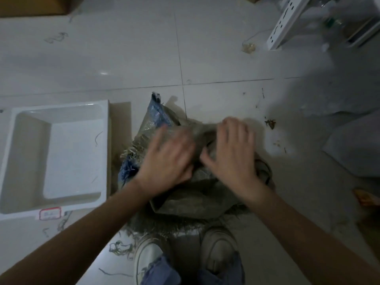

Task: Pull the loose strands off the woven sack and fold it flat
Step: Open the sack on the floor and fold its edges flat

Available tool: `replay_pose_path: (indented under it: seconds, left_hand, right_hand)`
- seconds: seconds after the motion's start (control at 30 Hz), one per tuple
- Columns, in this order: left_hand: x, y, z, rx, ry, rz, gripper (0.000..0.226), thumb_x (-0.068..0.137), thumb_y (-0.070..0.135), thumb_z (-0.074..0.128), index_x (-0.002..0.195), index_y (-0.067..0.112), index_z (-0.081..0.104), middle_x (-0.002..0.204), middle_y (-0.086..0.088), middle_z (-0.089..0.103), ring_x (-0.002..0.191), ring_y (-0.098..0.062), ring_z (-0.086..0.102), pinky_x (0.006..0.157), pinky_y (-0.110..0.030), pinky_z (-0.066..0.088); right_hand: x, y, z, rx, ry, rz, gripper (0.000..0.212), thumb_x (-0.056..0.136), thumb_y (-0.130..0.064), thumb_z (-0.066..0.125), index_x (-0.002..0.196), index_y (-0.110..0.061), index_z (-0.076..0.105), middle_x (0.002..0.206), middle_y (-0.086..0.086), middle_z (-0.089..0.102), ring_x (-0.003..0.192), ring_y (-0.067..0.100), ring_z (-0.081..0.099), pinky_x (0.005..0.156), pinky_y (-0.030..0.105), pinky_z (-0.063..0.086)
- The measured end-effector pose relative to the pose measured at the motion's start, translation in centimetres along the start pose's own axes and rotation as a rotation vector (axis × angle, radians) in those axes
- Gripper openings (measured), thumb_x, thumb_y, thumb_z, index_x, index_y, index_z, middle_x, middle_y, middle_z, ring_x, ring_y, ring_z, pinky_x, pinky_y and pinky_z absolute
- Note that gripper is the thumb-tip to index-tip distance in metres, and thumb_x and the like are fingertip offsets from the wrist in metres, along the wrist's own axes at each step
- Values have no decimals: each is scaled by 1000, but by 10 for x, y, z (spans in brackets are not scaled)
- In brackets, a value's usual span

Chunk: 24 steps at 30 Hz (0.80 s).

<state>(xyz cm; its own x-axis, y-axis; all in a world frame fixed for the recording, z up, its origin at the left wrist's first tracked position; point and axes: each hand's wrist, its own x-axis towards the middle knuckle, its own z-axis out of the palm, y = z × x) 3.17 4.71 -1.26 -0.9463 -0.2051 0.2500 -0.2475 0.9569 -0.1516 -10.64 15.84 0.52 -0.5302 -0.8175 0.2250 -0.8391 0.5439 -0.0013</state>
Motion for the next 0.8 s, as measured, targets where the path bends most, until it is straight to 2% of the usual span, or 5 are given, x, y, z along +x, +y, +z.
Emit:
replay_pose_path:
  seconds: [0.17,0.3,0.47,0.63,0.8]
  left_hand:
    - [-33,0,49,273,-442,-82,88,90,38,45,148,4,-12,157,-21,9,144,-44,6,111,-68,0]
    - [-17,-14,45,30,-565,-318,67,91,28,46,150,12,17,150,-19,36,141,-38,29,110,-58,27]
    - [11,-37,29,-601,-253,-958,33,94,14,36,120,5,54,113,-16,63,103,-33,59,86,-40,47]
    - [30,-82,20,-1528,-55,-1674,26,93,14,41,104,6,63,83,-6,61,86,-23,60,72,-31,51]
    - [31,-91,6,-1719,-116,-1686,26,93,18,39,82,10,61,83,-9,61,81,-26,59,69,-31,49]
  right_hand:
    - [-38,3,24,-161,-477,231,96,67,-55,71,139,-2,35,141,24,42,133,41,38,100,62,35]
    - [-25,20,45,-153,-692,414,75,86,-38,61,140,-4,22,137,25,39,123,42,44,93,51,46]
    - [2,51,35,576,-486,617,19,87,-4,46,96,-1,63,95,20,63,89,31,60,73,31,44]
    - [27,72,12,1313,-450,1126,29,77,9,40,54,-9,43,48,3,50,50,20,48,44,18,38]
    - [48,94,32,1258,-590,1254,23,82,-5,43,60,-7,51,48,8,57,56,23,51,53,26,40]
